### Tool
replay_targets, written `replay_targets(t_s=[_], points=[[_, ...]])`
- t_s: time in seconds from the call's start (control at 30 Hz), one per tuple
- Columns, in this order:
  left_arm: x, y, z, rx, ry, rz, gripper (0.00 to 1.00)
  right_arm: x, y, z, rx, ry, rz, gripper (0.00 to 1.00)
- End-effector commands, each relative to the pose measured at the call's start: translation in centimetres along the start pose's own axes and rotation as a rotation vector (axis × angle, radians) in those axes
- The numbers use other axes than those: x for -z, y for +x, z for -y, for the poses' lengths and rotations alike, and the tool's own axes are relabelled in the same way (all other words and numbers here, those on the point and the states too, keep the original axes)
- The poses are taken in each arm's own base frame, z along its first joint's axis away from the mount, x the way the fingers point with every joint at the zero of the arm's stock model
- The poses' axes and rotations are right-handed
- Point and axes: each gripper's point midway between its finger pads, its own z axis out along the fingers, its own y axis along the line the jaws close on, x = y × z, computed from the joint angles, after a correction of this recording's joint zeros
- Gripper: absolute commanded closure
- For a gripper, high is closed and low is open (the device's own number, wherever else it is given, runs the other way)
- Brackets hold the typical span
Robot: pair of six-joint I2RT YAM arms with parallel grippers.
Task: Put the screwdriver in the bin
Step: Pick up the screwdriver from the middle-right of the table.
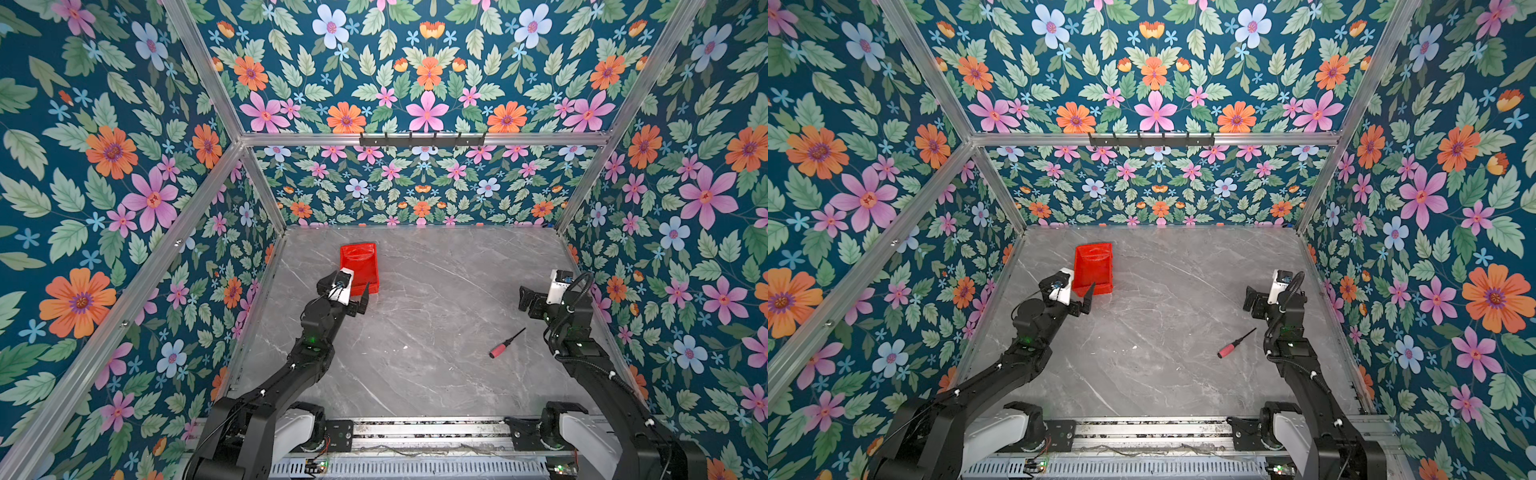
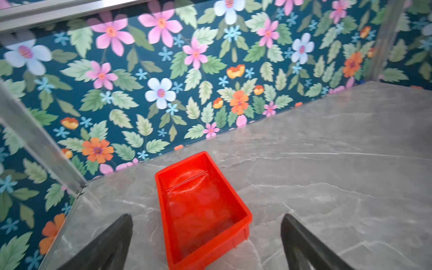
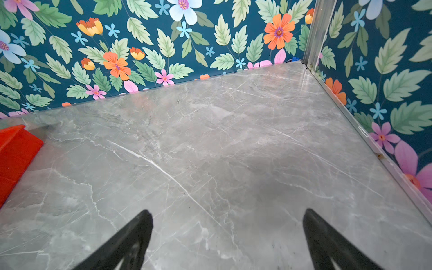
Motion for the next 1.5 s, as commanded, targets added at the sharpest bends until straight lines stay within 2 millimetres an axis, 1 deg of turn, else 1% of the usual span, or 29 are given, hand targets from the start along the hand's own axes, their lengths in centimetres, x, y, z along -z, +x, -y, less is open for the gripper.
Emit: replay_targets(t_s=[0.0,0.07,0.17,0.27,0.4,0.5,0.53,0.63,0.73,0.8,0.87,0.97,1.03,1.1,1.2,1.27,1.4,1.47], points=[[0.4,0.3,2.8,-0.063,0.115,-0.037,0.00,1.5,2.5,1.1,-0.057,0.066,-0.121,0.01],[0.7,-0.6,4.3,-0.069,0.181,-0.024,0.00,2.4,2.8,1.3,-0.087,0.086,-0.139,0.01],[1.3,-1.4,6.8,-0.071,0.290,-0.023,0.00,3.8,3.2,2.0,-0.184,0.135,-0.151,0.01],[2.1,-2.2,8.8,-0.077,0.383,-0.026,0.00,5.0,4.2,2.1,-0.281,0.154,-0.196,0.01],[3.2,-3.1,11.6,-0.098,0.494,-0.015,0.00,6.0,6.2,2.4,-0.359,0.207,-0.304,0.01],[3.6,-3.8,13.8,-0.077,0.579,0.017,0.00,6.7,8.3,3.5,-0.383,0.296,-0.397,0.01],[3.6,-3.9,14.5,-0.072,0.606,0.020,0.00,6.9,8.6,4.0,-0.402,0.337,-0.417,0.01],[3.5,-3.8,17.0,-0.087,0.672,0.015,0.00,6.6,8.9,3.4,-0.377,0.311,-0.469,0.01],[3.6,-4.3,19.3,-0.097,0.732,0.023,0.00,6.1,9.4,3.1,-0.373,0.297,-0.511,0.01],[3.8,-4.6,20.8,-0.103,0.773,0.022,0.00,5.9,9.5,3.1,-0.372,0.304,-0.532,0.01],[4.3,-4.7,22.2,-0.117,0.816,0.023,0.00,6.3,9.5,3.4,-0.388,0.342,-0.554,0.01],[5.0,-4.6,24.1,-0.131,0.874,0.013,0.00,6.5,8.8,4.1,-0.383,0.375,-0.512,0.01],[5.5,-4.4,25.2,-0.136,0.906,0.008,0.00,6.2,8.7,3.6,-0.406,0.332,-0.468,0.01],[5.9,-4.2,26.0,-0.144,0.923,0.002,0.00,5.9,8.9,3.1,-0.443,0.302,-0.456,0.02],[6.4,-3.9,27.1,-0.162,0.953,-0.006,0.00,5.7,9.8,2.7,-0.479,0.303,-0.501,0.02],[6.8,-3.7,27.7,-0.173,0.972,-0.012,0.00,5.5,9.9,2.4,-0.464,0.309,-0.517,0.02],[7.3,-3.3,28.5,-0.188,1.004,-0.020,0.00,4.6,9.8,0.7,-0.385,0.315,-0.539,0.02],[7.3,-3.2,28.7,-0.189,1.011,-0.021,0.00,4.0,10.4,-0.3,-0.386,0.315,-0.566,0.02]])
